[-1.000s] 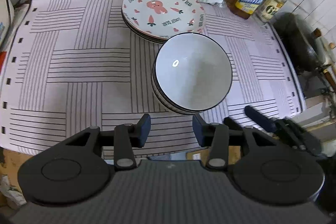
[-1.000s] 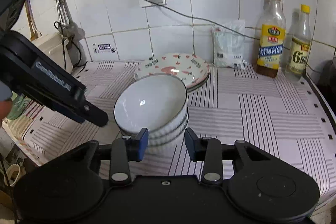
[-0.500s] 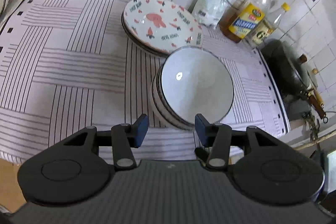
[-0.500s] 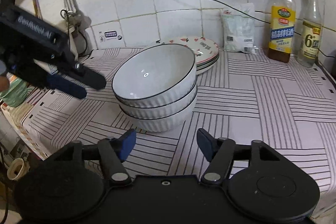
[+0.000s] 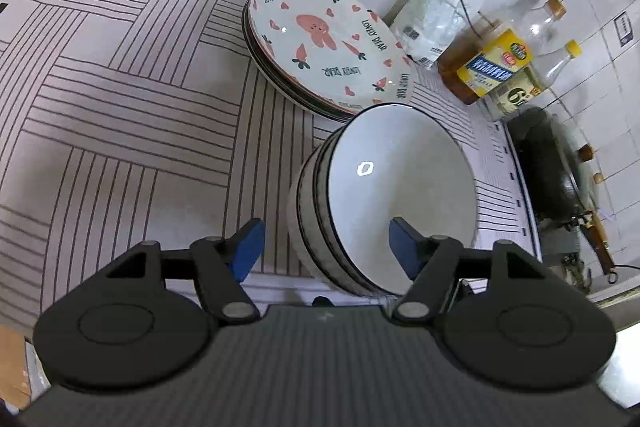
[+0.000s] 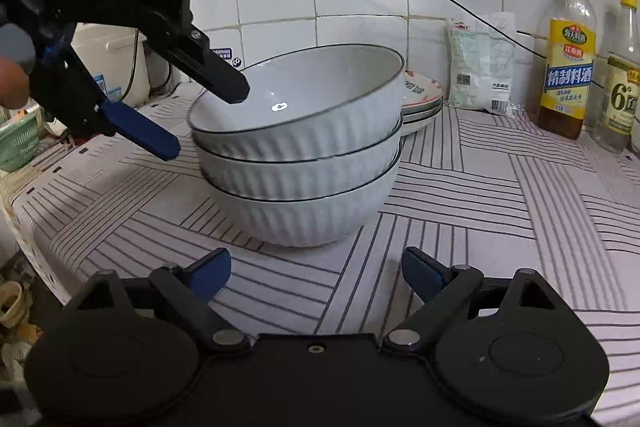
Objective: Organize plates and bowls
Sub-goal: 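Close both grippers on the rim of the three-bowl stack, then lift the bowl stack with both grippers and carry it over the bunny plate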
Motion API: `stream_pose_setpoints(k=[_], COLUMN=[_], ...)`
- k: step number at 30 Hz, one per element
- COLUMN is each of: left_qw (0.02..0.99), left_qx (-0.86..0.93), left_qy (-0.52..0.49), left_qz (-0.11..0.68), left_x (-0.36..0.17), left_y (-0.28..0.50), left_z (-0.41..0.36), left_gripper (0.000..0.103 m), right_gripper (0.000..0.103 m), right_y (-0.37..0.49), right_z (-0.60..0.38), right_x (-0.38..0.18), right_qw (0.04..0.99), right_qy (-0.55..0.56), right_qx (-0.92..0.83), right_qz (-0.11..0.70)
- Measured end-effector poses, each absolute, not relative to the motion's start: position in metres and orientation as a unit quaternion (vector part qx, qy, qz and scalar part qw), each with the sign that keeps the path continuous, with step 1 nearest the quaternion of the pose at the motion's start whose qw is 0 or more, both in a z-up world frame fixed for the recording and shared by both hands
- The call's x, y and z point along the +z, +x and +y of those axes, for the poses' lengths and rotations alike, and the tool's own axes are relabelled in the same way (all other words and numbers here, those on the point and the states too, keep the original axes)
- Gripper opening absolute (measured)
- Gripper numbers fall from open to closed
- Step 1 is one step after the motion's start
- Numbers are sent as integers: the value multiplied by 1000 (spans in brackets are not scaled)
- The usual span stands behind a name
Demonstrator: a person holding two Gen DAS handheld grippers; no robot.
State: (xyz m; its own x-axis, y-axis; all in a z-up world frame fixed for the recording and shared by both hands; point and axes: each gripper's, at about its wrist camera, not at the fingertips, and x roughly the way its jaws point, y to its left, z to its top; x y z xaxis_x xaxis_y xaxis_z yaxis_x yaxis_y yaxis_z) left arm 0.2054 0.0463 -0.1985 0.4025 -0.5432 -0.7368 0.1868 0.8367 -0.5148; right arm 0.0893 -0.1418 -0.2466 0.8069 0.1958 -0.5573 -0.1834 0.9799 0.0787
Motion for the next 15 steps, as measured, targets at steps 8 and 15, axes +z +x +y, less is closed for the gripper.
stream_pose_setpoints(k=[8, 15], left_qw=[806, 801], left_qx=[-228, -228], left_qy=[-201, -196], left_qz=[508, 518], left_x=[-224, -228], left_y=[229, 232], left_z=[35, 33], left_gripper=[59, 43], right_gripper=[99, 101], right_y=[118, 140], right_z=[-140, -136], right_x=[-252, -252], right_qw=[951, 945], right_qy=[1, 6], right_qx=[134, 151], right_qz=[279, 289])
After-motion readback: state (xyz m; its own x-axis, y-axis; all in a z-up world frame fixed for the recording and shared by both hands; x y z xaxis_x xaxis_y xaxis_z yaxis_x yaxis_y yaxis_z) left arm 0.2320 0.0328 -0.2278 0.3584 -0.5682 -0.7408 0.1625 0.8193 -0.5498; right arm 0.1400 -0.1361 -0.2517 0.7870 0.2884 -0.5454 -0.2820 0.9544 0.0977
